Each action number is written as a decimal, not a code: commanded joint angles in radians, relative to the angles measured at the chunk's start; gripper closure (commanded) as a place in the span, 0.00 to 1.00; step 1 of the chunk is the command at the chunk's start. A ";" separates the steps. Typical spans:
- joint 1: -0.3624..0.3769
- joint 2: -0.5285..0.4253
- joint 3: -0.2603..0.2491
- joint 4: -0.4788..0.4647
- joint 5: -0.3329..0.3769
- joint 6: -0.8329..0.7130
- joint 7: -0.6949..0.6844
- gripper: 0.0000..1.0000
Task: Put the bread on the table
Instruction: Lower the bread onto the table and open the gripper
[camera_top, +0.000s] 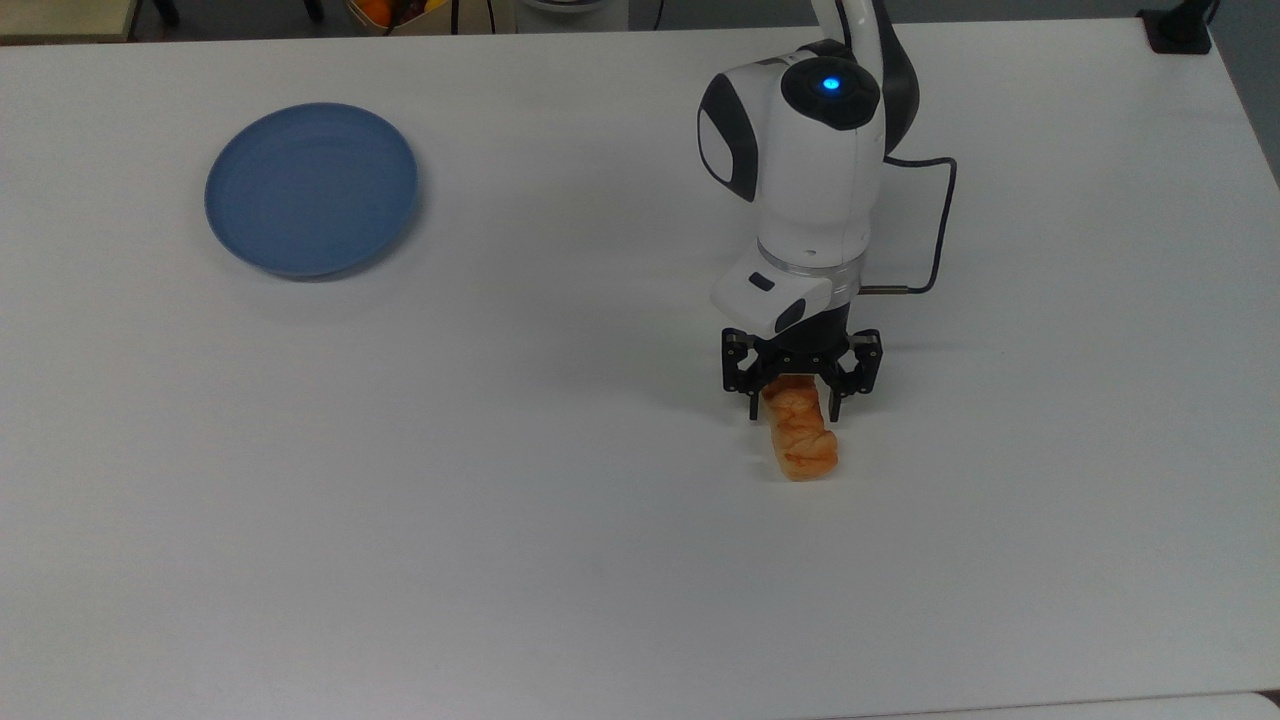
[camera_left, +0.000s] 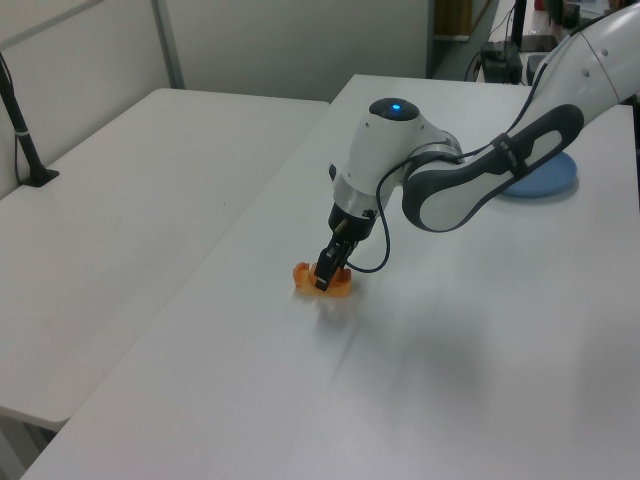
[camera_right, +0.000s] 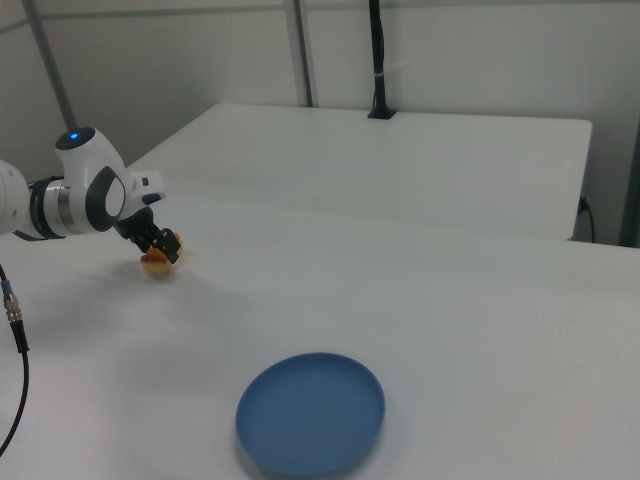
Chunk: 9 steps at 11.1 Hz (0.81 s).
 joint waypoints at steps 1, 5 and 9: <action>0.012 0.007 -0.008 0.011 -0.002 0.012 0.013 0.06; 0.014 -0.013 -0.008 0.011 -0.004 0.000 0.010 0.00; 0.006 -0.124 -0.008 -0.007 -0.002 -0.139 -0.004 0.00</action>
